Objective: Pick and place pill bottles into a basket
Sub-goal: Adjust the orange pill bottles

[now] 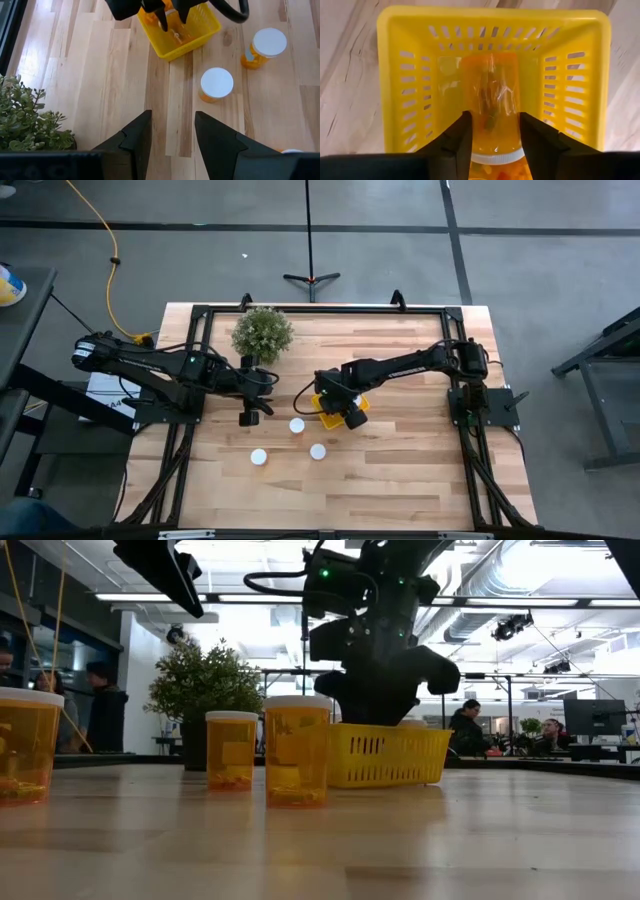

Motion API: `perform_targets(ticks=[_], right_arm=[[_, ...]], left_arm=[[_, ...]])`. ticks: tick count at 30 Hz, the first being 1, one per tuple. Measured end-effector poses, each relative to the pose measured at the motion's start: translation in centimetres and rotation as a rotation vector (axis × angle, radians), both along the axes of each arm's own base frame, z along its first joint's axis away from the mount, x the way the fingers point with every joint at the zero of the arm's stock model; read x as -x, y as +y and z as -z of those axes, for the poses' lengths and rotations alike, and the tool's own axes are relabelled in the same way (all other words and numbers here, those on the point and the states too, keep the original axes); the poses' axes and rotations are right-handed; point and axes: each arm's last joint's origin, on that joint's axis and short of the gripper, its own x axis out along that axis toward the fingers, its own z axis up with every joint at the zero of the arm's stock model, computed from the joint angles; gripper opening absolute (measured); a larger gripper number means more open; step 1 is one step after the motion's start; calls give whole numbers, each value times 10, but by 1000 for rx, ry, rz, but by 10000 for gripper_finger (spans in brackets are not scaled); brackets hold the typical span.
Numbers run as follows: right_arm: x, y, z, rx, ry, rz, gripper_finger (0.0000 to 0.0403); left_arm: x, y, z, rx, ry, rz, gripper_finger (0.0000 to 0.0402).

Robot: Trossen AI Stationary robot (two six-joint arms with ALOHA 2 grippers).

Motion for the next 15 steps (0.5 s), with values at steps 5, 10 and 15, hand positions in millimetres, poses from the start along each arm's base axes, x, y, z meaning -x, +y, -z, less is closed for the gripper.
perform_targets(ticks=[5, 10, 15], right_arm=[[0, 1, -1, 4, -4, -1, 145], [0, 1, -2, -1, -5, 21, 137], [0, 2, -2, -50, -4, 10, 136]], left_arm=[[0, 0, 0, 0, 0, 0, 184], [0, 0, 0, 0, 0, 0, 184], [0, 0, 0, 0, 0, 0, 184]])
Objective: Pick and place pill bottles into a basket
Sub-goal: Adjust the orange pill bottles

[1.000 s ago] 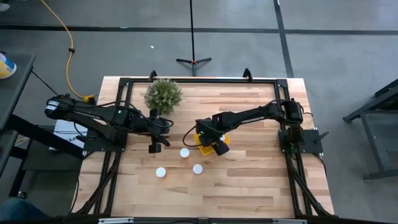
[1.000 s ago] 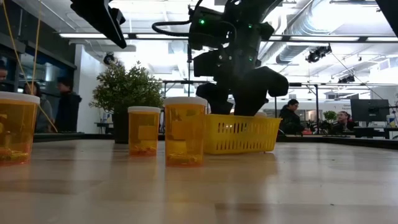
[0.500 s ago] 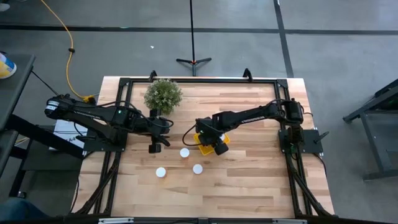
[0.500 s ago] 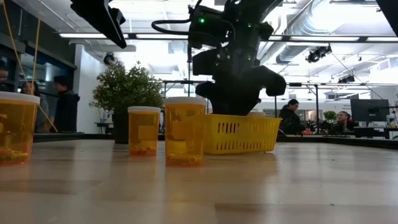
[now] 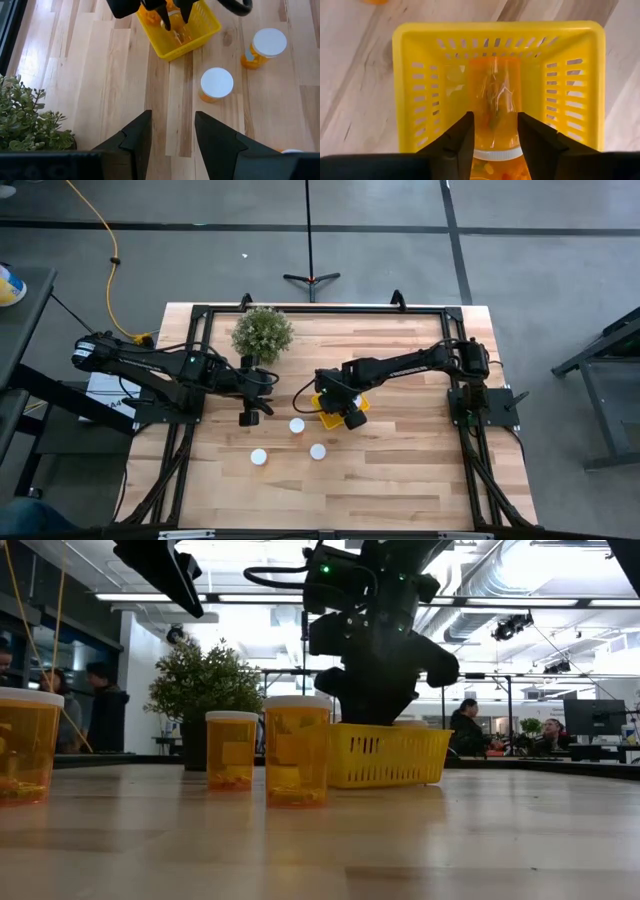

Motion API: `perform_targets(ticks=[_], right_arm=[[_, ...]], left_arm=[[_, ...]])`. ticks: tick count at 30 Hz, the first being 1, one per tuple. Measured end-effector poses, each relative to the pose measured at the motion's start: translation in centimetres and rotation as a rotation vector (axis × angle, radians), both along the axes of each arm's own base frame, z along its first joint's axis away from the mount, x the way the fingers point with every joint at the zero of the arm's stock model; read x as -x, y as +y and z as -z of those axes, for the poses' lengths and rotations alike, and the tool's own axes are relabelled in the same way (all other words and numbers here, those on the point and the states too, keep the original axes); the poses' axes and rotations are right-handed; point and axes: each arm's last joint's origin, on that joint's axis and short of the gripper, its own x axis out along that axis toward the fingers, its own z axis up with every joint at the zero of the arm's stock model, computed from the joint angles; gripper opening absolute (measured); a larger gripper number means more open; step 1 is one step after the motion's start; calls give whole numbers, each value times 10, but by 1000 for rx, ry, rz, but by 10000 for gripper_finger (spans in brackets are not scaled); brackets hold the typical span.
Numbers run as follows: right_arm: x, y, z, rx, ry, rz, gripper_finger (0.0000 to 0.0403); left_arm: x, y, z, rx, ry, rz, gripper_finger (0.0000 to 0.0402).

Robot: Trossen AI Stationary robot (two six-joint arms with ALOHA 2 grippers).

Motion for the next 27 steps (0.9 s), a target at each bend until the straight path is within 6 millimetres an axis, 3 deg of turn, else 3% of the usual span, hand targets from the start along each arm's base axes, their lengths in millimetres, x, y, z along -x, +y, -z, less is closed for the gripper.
perform_targets(ticks=[4, 14, 19, 22, 27], right_arm=[[0, 2, 0, -13, 2, -30, 163], [-1, 3, 3, 75, -10, -42, 288], [-3, 4, 11, 64, 7, -86, 292], [-4, 6, 23, 65, 44, -100, 281], [-4, 5, 24, 98, 46, -81, 257]], left_arm=[[0, 0, 0, 0, 0, 0, 184], [0, 0, 0, 0, 0, 0, 184], [0, 0, 0, -1, 0, -1, 184], [0, 0, 0, -1, 0, -1, 184], [0, 0, 0, -2, -2, -2, 184]])
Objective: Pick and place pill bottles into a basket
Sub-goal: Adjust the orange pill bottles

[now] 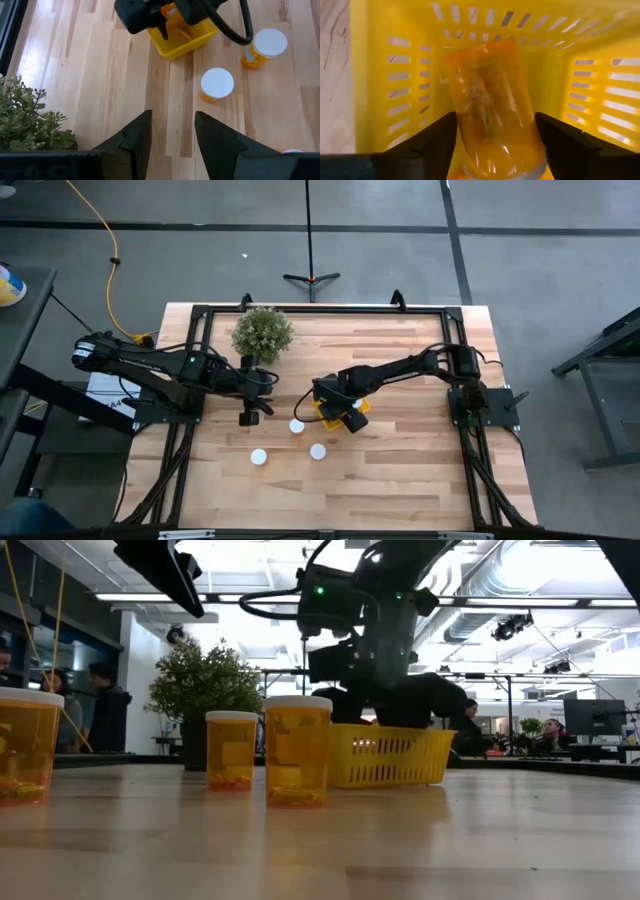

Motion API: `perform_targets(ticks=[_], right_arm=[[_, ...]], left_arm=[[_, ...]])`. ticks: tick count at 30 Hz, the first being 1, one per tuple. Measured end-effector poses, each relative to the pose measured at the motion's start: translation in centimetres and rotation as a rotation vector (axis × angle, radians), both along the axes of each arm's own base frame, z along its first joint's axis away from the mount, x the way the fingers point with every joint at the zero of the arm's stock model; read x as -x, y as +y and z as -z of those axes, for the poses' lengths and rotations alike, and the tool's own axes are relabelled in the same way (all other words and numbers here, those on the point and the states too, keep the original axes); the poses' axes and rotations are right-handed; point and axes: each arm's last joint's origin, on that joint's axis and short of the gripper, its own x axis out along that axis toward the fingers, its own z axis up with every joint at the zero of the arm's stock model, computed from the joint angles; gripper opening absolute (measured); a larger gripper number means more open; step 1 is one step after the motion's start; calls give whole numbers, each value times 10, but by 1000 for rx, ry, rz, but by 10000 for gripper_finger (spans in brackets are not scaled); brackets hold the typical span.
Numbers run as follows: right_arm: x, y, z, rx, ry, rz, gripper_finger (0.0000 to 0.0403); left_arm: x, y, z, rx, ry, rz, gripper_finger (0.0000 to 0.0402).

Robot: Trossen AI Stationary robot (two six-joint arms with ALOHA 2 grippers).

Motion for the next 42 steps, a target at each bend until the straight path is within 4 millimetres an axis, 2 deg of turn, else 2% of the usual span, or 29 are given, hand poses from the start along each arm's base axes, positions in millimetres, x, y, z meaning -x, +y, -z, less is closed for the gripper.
perform_targets(ticks=[12, 15, 20, 28, 35, 42], right_arm=[[0, -1, -1, 22, -1, 5, 182], [0, -1, -1, 25, -2, 8, 183], [0, 0, -2, 101, -6, 20, 209], [1, 2, -5, 114, -10, 38, 180], [1, 3, -6, 93, -11, 41, 203], [-7, 4, -31, 77, -6, 67, 178]], left_arm=[[-1, 0, 0, -1, -7, -2, 184], [-1, 0, 0, -1, -7, -2, 184], [-1, 0, 0, 0, -8, -4, 184], [-1, 0, 0, 9, -10, -15, 184], [0, 0, 0, 14, -10, -22, 184], [-1, 0, 0, 15, -11, -21, 184]])
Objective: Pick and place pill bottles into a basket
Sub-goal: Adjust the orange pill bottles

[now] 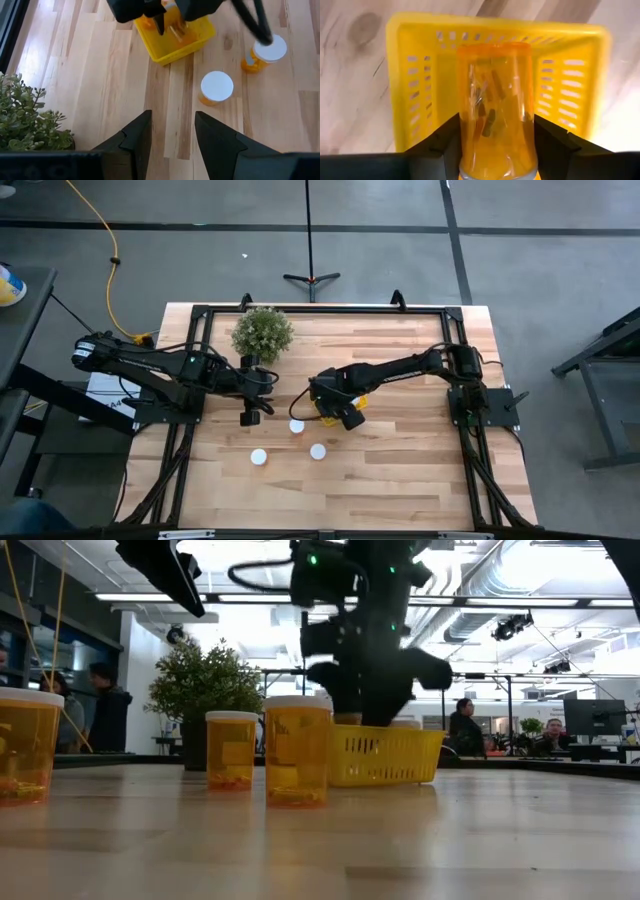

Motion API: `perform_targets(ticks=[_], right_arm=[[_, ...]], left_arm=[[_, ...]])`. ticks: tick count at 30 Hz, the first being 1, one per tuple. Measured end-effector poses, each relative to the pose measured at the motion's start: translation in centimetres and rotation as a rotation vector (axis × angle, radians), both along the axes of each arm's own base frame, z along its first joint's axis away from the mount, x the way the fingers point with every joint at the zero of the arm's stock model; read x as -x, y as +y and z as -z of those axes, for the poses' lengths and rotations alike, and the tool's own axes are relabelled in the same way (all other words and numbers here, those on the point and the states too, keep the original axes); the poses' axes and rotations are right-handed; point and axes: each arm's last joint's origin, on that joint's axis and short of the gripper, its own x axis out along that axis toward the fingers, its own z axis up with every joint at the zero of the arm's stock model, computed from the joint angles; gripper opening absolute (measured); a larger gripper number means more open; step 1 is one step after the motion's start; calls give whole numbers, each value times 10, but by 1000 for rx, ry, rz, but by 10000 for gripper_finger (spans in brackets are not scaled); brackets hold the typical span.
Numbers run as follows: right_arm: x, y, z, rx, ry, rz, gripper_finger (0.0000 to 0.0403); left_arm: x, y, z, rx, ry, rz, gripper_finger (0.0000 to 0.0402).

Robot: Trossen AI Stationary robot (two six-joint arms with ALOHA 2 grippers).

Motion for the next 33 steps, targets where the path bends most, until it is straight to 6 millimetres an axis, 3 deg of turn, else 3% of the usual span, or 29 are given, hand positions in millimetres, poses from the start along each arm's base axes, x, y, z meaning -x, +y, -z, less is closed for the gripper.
perform_targets(ticks=[10, 17, 27, 33], right_arm=[[-8, 7, -42, 39, 1, -9, 190], [-6, 20, -60, 60, 24, -37, 172], [-1, 48, -63, 217, 36, -102, 170], [1, 61, -65, 428, 18, -144, 176]], left_arm=[[0, 0, 0, 9, -3, -3, 184], [-9, -4, -3, 121, -169, 40, 184], [-12, 17, 59, 404, -410, 106, 184], [-11, 34, 75, 559, -568, 118, 184]])
